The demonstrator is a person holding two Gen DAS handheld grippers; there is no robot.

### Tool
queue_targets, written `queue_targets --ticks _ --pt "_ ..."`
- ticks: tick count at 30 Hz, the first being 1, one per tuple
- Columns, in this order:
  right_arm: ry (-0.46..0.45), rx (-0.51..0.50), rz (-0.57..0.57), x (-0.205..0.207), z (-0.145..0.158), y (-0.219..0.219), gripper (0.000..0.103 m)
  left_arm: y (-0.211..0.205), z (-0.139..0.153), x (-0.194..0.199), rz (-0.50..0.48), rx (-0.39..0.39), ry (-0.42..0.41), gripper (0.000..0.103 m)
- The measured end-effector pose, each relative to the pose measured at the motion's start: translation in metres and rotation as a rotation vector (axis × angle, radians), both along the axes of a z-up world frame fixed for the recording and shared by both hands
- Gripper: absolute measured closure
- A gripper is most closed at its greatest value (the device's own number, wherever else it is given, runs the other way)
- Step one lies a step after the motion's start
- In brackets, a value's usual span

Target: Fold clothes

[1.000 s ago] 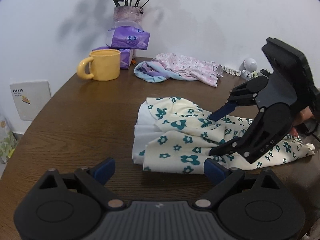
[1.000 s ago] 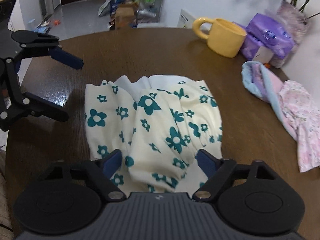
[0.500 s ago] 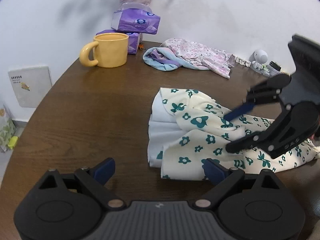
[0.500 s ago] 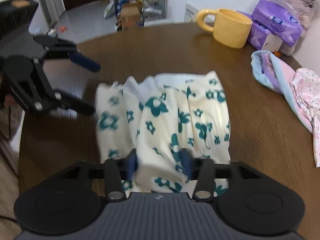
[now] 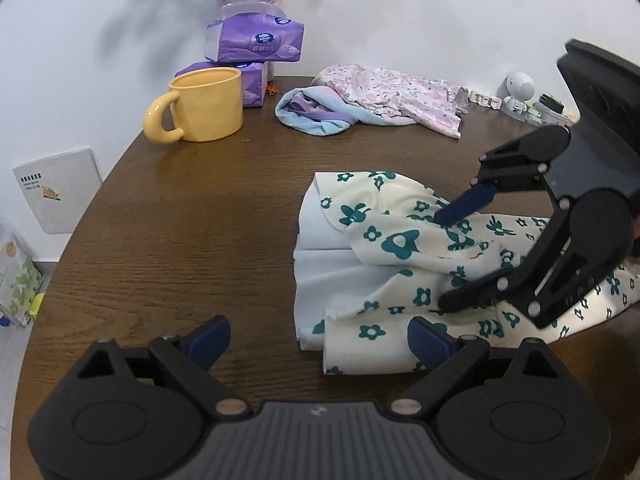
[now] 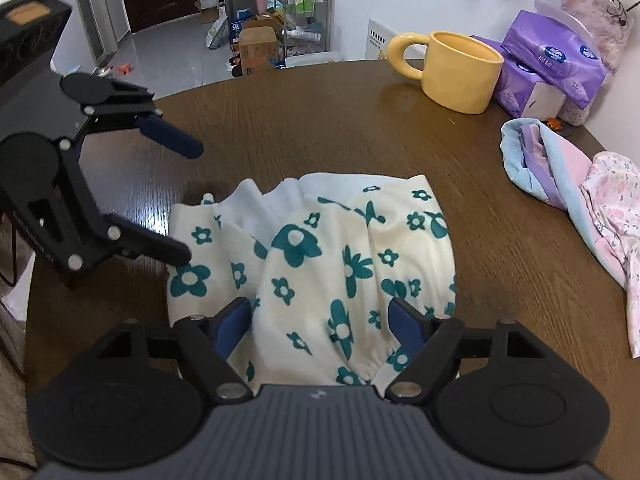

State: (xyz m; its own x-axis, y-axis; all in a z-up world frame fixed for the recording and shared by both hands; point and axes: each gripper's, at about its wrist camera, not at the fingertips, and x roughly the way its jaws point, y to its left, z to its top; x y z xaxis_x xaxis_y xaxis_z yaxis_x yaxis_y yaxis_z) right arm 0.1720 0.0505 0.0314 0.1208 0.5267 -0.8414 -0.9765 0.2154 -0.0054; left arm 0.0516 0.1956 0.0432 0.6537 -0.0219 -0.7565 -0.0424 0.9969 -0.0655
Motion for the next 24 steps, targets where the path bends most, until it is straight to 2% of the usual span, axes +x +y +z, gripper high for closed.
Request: queue_targets --ticks 18,21,23,24 --pt "-0.021 0.0 -0.006 -0.0084 -0.0084 -0.0024 0.027 -0.0033 -0.001 0.0042 0.002 0.011 0.008 0.007" --pt "-0.019 0.004 -0.012 -0.0086 -0.0071 -0.0031 0.036 -0.0031 -0.0008 0.0053 0.004 0.009 0.006 0.007" --pt "-0.015 0.014 -0.021 -0.0079 -0.0048 -0.0045 0.052 -0.0032 -0.0004 0.006 0.004 0.009 0.005 0.007" --pt "-0.017 0.018 -0.031 -0.0071 -0.0032 -0.0052 0.064 -0.0032 -0.0002 0.0063 0.004 0.009 0.004 0.008"
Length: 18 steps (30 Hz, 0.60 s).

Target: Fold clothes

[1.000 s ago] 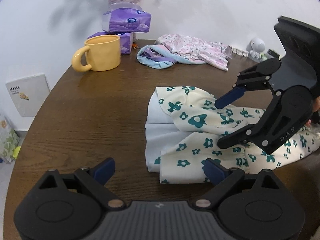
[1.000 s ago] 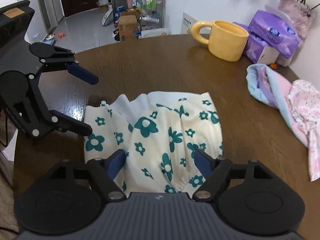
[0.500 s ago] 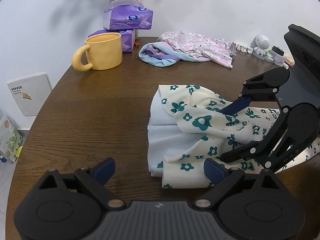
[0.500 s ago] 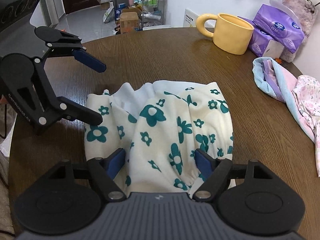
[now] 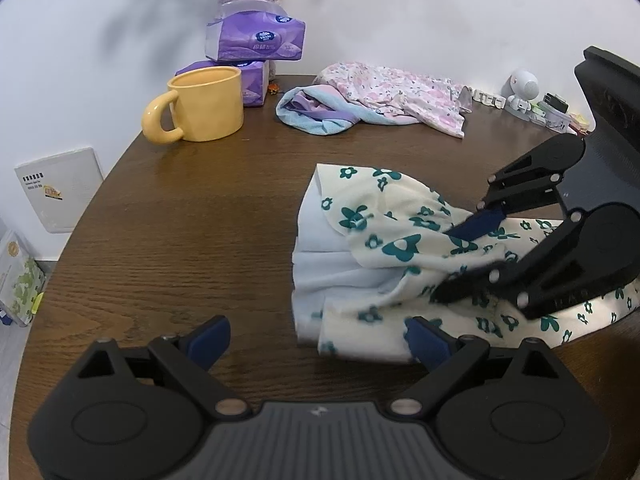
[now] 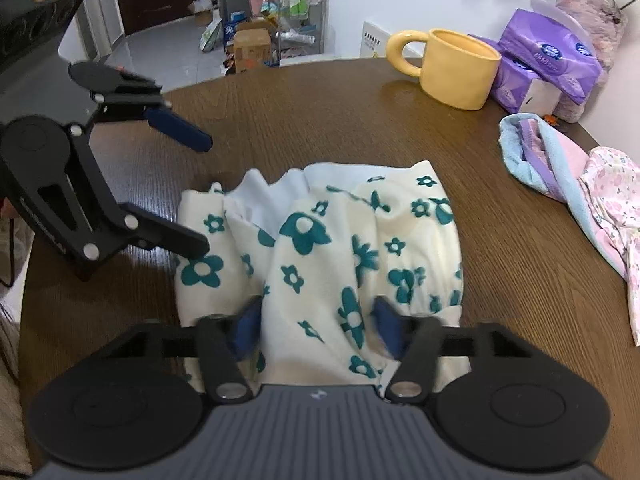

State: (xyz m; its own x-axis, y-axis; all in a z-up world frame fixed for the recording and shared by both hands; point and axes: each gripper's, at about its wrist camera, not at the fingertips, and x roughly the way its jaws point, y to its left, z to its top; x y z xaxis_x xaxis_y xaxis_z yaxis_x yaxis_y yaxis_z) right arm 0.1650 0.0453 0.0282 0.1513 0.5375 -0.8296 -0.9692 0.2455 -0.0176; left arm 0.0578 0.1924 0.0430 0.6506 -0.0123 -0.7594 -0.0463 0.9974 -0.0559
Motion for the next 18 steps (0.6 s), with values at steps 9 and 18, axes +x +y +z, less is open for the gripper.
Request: queue_targets --ticks 9,18 --pt "0.012 0.017 0.001 0.0027 0.0043 0.0002 0.057 -0.0002 0.0006 -0.0005 -0.001 0.0 -0.003 0.007" --pt "-0.03 0.065 0.002 0.0052 0.0109 0.0064 0.026 0.0015 -0.0002 0.0009 -0.001 0.008 0.008 0.007"
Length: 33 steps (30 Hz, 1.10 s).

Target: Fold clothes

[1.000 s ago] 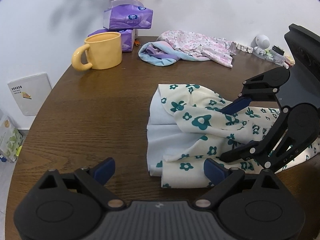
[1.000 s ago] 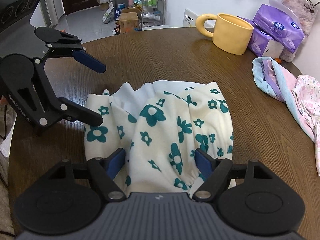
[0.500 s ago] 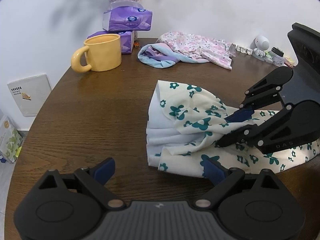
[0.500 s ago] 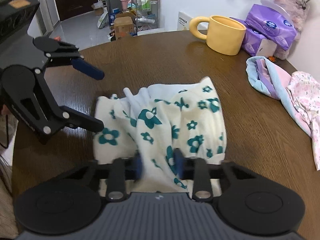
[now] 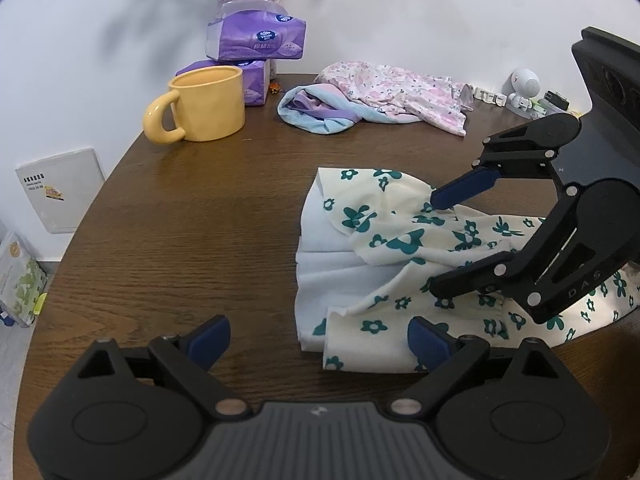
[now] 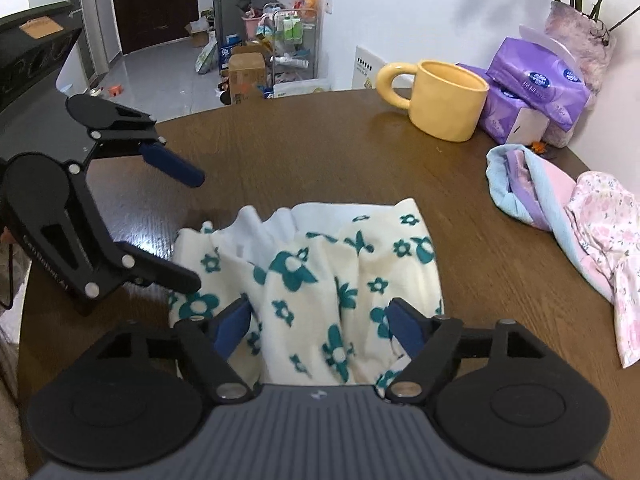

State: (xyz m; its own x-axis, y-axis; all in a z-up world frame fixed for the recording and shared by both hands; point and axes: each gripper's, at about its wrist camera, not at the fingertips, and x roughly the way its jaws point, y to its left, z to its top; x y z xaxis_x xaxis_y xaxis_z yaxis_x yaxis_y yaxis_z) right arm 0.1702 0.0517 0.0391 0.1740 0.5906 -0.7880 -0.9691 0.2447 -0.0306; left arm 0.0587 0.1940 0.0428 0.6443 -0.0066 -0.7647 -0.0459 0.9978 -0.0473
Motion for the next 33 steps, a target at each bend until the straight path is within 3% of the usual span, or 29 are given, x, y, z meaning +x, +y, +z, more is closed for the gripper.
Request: queue_targets --ticks 8,9,10,12,14,16,18,20,22,23,26,29,33 --pt "0.012 -0.029 0.01 0.004 -0.011 0.012 0.025 0.0 -0.002 0.001 -0.004 -0.006 0.008 0.007" --pt "0.019 -0.036 0.013 0.004 -0.013 0.013 0.029 0.0 -0.002 0.001 -0.004 -0.007 0.008 0.007" --pt "0.028 -0.045 0.017 0.004 -0.015 0.014 0.04 0.0 -0.002 0.001 -0.005 -0.006 0.007 0.007" --pt "0.043 -0.051 0.017 0.005 -0.017 0.014 0.046 0.0 -0.002 0.001 -0.006 -0.004 0.005 0.007" --pt "0.048 -0.051 0.018 0.005 -0.016 0.014 0.058 0.0 -0.002 0.002 -0.007 -0.003 0.005 0.007" --pt "0.047 -0.054 0.021 0.004 -0.015 0.014 0.073 -0.001 -0.002 0.002 -0.007 -0.005 0.004 0.008" --pt "0.044 -0.057 0.025 0.003 -0.014 0.013 0.074 -0.002 -0.002 0.002 -0.009 -0.008 0.002 0.007" --pt "0.039 -0.044 0.017 0.004 -0.013 0.013 0.069 -0.003 -0.001 0.001 -0.012 -0.007 -0.001 0.007" --pt "0.035 -0.024 0.006 0.006 -0.01 0.013 0.032 -0.003 -0.001 0.0 -0.012 -0.006 -0.003 0.007" --pt "0.032 -0.01 0.003 0.007 -0.008 0.013 0.025 -0.003 -0.001 0.0 -0.011 -0.005 -0.003 0.007" --pt "0.008 0.038 0.006 0.01 -0.001 0.014 0.02 -0.003 -0.001 -0.001 -0.006 -0.004 -0.001 0.007" --pt "-0.001 0.018 0.002 0.015 -0.003 0.02 0.013 -0.002 -0.001 -0.001 -0.003 -0.005 0.001 0.007" --pt "0.02 -0.02 -0.003 0.02 -0.014 0.023 0.016 -0.002 -0.002 -0.002 -0.004 -0.005 0.004 0.007"
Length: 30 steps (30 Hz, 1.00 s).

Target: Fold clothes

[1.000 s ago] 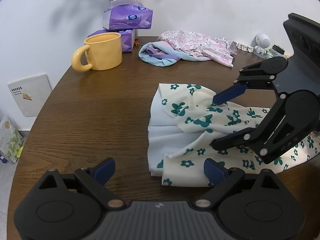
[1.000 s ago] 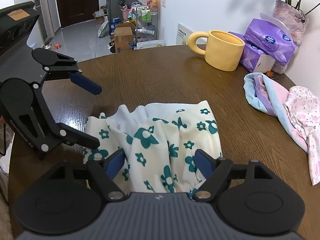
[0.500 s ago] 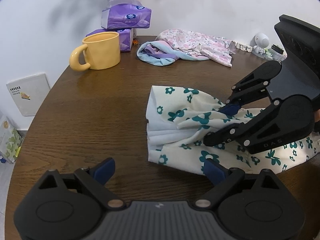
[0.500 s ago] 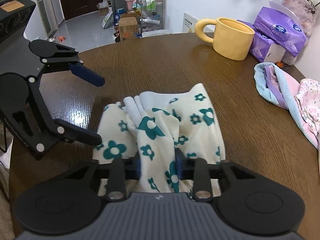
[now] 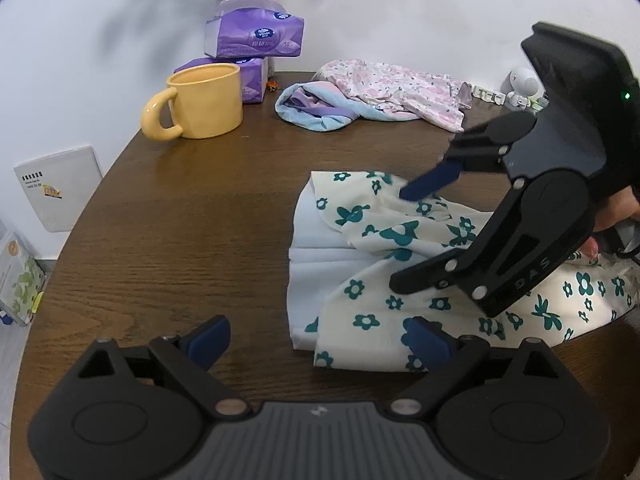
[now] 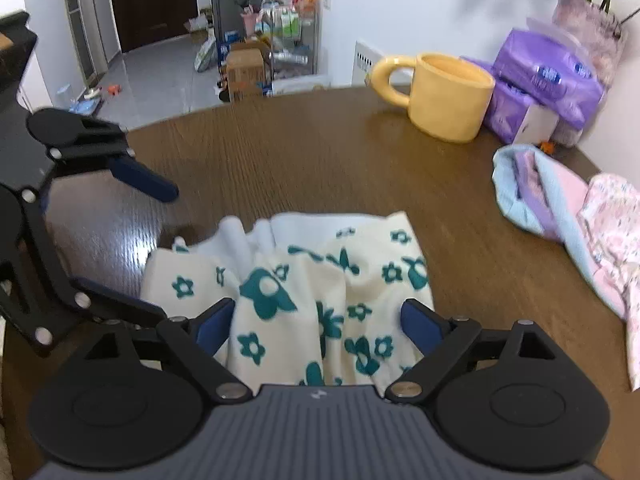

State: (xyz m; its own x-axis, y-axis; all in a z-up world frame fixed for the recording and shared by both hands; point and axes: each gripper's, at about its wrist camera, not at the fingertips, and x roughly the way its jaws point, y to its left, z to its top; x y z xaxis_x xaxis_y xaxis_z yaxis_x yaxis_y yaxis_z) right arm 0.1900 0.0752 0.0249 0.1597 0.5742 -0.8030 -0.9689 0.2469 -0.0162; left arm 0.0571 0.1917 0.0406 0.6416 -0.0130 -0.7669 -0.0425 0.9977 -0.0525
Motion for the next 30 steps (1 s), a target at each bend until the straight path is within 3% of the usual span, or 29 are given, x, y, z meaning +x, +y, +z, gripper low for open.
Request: queue_targets --ticks 1,5,9,11,12,14,15,16,18,21,26,30 --pt "0.008 0.001 -0.002 0.0 -0.003 -0.001 0.021 0.0 0.0 0.0 -0.001 -0.001 0.001 0.007" --pt "0.025 0.003 -0.009 -0.001 -0.009 -0.003 0.026 -0.001 -0.001 0.0 -0.001 -0.004 0.003 0.007" --pt "0.022 0.008 -0.005 -0.005 -0.005 -0.005 0.054 -0.002 -0.002 0.0 0.001 -0.006 0.005 0.007" --pt "0.016 0.011 -0.01 -0.007 -0.005 -0.006 0.057 -0.003 -0.002 0.0 0.001 -0.009 0.005 0.007" --pt "0.012 0.013 -0.015 -0.009 -0.005 -0.006 0.056 -0.004 -0.002 -0.001 0.0 -0.01 0.004 0.007" --pt "-0.003 0.015 -0.033 -0.011 -0.005 -0.007 0.045 -0.005 -0.001 -0.002 -0.001 -0.012 0.0 0.007" --pt "-0.022 0.016 -0.047 -0.014 -0.004 -0.008 0.028 -0.005 -0.001 -0.003 -0.002 -0.013 -0.003 0.007" --pt "-0.049 0.021 -0.06 -0.02 -0.002 -0.012 0.022 -0.006 -0.001 -0.003 -0.003 -0.014 -0.006 0.007" --pt "-0.092 0.049 -0.071 -0.032 0.003 -0.024 0.018 -0.006 0.0 -0.004 -0.002 -0.016 -0.007 0.007" --pt "-0.12 0.093 -0.087 -0.052 0.009 -0.048 0.003 -0.006 -0.002 -0.002 0.001 -0.02 -0.003 0.007" --pt "-0.143 0.145 -0.144 -0.073 0.015 -0.081 0.0 -0.01 -0.003 0.0 0.006 -0.033 -0.003 0.007" --pt "-0.133 0.193 -0.27 -0.079 0.015 -0.1 0.0 -0.015 -0.003 -0.002 0.012 -0.053 -0.006 0.007"
